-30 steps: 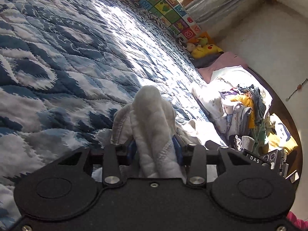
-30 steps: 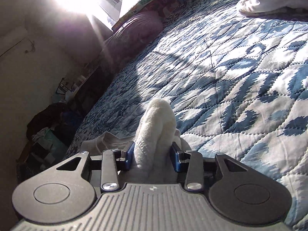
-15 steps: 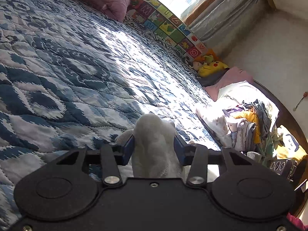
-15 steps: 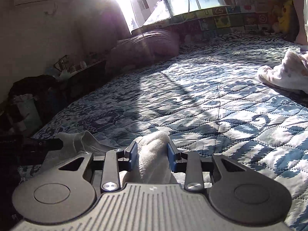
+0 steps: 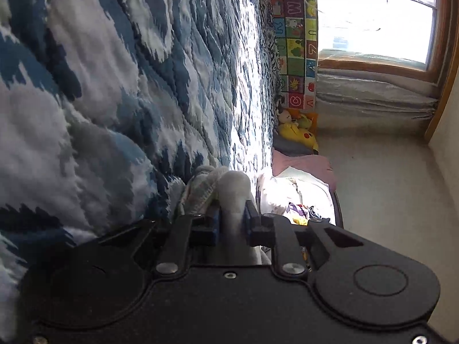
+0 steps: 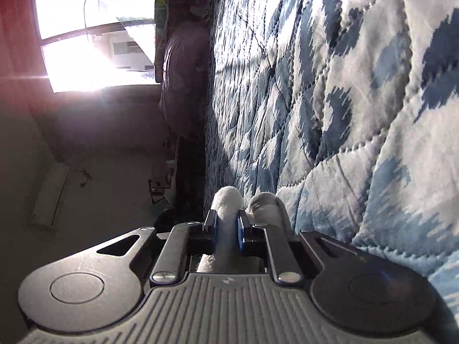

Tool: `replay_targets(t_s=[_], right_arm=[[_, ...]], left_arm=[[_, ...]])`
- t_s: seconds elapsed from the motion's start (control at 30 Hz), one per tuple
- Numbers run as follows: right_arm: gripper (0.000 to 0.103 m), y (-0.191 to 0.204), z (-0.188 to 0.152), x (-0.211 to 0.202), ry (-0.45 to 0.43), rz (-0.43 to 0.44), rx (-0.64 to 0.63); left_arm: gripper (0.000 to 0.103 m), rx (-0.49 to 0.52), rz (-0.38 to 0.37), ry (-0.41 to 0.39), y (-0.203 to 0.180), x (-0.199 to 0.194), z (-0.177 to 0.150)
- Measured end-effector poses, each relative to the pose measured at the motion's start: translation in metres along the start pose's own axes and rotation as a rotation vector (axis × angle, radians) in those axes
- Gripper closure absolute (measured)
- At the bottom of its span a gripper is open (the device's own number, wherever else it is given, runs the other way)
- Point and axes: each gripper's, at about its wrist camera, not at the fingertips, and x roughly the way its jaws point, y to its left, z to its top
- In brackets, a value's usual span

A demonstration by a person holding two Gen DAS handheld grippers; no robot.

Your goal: Fold clothes

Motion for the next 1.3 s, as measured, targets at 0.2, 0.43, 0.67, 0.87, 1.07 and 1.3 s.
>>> replay_targets(t_s=[0.2,0.43,0.67,0.87,1.07,1.3], right_arm=[[0.061,0.042,-0.007,-0.005,-0.046,-0.123,-0.187],[0.042,0.102,-0.027,-0.026,-0.203,-0.29,-0.56],[0.043,0.147,-0.082,-0.01,-0.106,-0.369,-1.206],[0.042,0.099,-0.092,0.006,0.009,-0.415,-1.187],[0.038,0.08,-0.089,0.01,0.043,-0.412,-1.126],[0.027,0.079,-0.087,0.006,-0.001,-0.428,-1.093]], left_arm=[[0.05,0.175,0.09,-0.042,-0.042,-0.006,-0.004],[0.046,0.592,0.262,-0.163,-0.106,-0.024,-0.039],[0.046,1.08,0.305,-0.105,-0.124,-0.006,-0.101],[0.046,1.35,0.393,-0.038,-0.089,0.031,-0.126],[0.044,1.386,0.368,-0.041,-0.064,0.039,-0.121],[0.042,1.38,0.382,-0.043,-0.068,0.041,-0.122]])
